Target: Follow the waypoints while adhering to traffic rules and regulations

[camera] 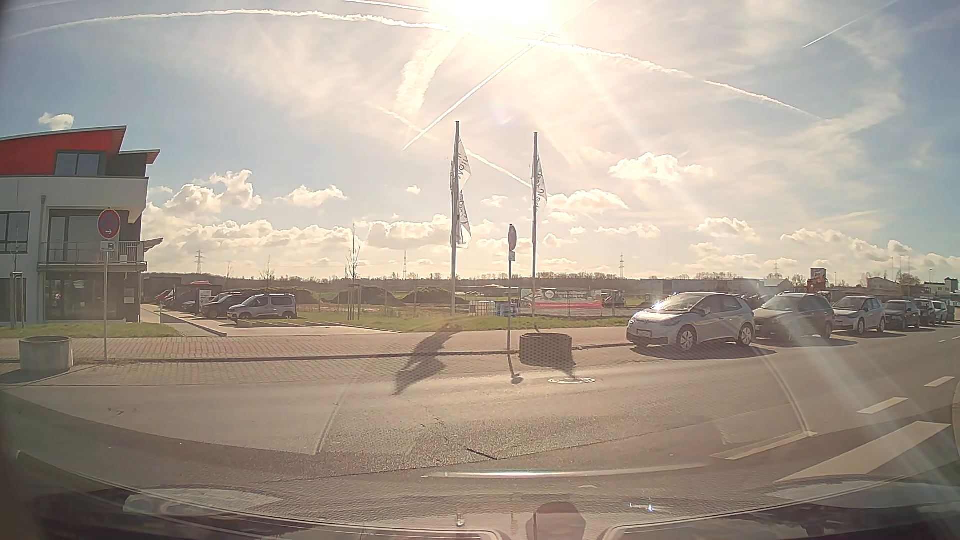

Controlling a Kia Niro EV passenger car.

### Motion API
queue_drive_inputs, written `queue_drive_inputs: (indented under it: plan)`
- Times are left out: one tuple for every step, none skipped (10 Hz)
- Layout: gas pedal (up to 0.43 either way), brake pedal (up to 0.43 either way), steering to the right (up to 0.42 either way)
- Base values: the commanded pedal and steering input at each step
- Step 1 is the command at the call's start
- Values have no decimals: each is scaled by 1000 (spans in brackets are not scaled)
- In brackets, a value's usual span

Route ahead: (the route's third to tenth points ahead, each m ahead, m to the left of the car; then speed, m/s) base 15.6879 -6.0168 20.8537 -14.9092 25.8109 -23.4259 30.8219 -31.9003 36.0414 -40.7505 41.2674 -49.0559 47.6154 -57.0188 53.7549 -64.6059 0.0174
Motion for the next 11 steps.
queue_drive_inputs:
  plan:
    - [0, 232, 192]
    - [0, 232, 193]
    - [0, 232, 192]
    - [0, 232, 192]
    - [0, 232, 192]
    - [0, 232, 193]
    - [0, 232, 193]
    - [0, 232, 193]
    - [0, 232, 193]
    - [0, 232, 193]
    - [0, 238, 193]
